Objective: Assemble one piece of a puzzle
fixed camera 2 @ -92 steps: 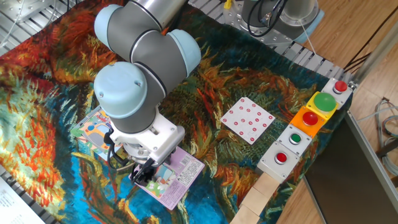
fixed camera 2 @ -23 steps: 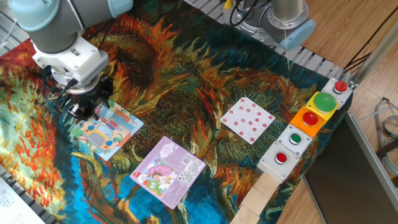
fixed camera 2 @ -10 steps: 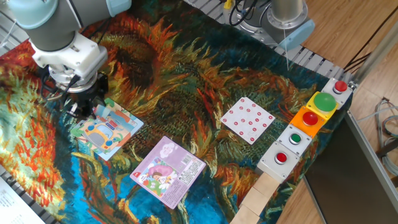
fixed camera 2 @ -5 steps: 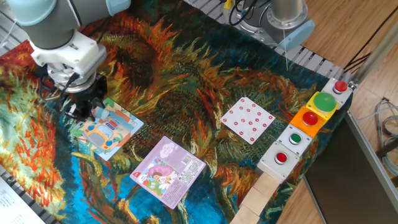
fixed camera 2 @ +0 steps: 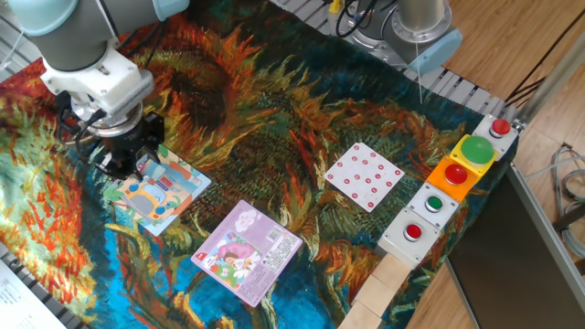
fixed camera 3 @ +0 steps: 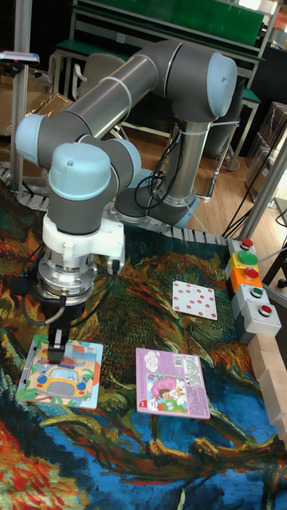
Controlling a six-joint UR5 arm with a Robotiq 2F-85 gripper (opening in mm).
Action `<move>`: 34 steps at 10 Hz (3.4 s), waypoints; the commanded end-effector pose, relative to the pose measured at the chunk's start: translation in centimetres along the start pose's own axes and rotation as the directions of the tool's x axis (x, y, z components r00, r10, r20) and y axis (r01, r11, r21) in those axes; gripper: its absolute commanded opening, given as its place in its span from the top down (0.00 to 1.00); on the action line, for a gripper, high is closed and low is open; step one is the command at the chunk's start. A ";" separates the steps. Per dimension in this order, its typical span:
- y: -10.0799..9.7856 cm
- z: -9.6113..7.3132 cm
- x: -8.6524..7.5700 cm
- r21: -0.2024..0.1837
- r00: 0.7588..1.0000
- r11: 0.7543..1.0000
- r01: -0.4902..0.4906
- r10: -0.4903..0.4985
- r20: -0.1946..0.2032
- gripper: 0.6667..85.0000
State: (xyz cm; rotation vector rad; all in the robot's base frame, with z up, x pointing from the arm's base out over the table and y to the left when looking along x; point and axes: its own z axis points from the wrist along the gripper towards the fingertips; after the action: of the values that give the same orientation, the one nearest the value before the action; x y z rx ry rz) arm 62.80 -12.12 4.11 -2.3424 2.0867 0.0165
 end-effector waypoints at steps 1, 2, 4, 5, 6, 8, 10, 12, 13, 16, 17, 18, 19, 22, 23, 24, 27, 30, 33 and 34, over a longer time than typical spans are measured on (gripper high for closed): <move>-0.8 -0.1 0.6 0.025 0.979 0.978 0.205 -0.204 -0.026 0.99; -1.2 -0.2 1.1 0.034 0.949 0.949 0.312 -0.310 -0.052 0.99; -2.2 -0.2 1.2 0.045 0.815 0.815 0.578 -0.573 -0.081 0.99; -2.1 -0.2 0.7 0.045 0.748 0.747 0.663 -0.660 -0.072 0.99; -1.5 -0.4 0.7 0.035 0.744 0.743 0.668 -0.665 -0.065 0.99; -2.3 -0.4 -0.1 0.088 0.851 0.847 0.525 -0.523 -0.047 0.99; -2.8 -0.5 -0.5 0.114 0.919 0.912 0.394 -0.394 -0.027 0.99; -2.6 -0.5 -0.7 0.112 0.943 0.937 0.332 -0.333 -0.010 0.99; -2.5 -0.5 -0.5 0.105 0.918 0.912 0.396 -0.396 -0.021 0.99; -2.3 -0.4 0.4 0.081 0.906 0.903 0.423 -0.420 -0.053 0.99; -2.2 -0.4 -0.2 0.092 0.926 0.922 0.377 -0.376 -0.027 0.99; -2.2 -0.4 -0.4 0.095 0.931 0.927 0.364 -0.364 -0.017 0.99; -2.7 -0.5 0.3 0.100 0.899 0.893 0.439 -0.435 -0.058 0.99; -4.5 -0.9 2.6 0.043 0.635 0.641 0.766 -0.746 -0.200 0.99; -4.2 -1.2 2.9 0.010 0.558 0.569 0.822 -0.801 -0.219 0.99; -3.5 -1.8 3.1 -0.029 0.508 0.527 0.850 -0.832 -0.220 0.99; -3.7 -2.1 0.6 0.051 0.553 0.554 0.831 -0.812 -0.186 0.99; -2.9 -1.9 0.2 0.048 0.566 0.566 0.823 -0.810 -0.151 0.99; -2.1 -1.8 -0.5 0.054 0.574 0.572 0.819 -0.812 -0.108 0.99; -2.1 -1.8 -0.5 0.051 0.567 0.565 0.823 -0.816 -0.109 0.99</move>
State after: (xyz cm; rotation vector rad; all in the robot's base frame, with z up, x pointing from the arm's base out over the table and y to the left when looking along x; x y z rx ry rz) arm 65.22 -11.86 5.81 -3.0270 0.7555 -0.2044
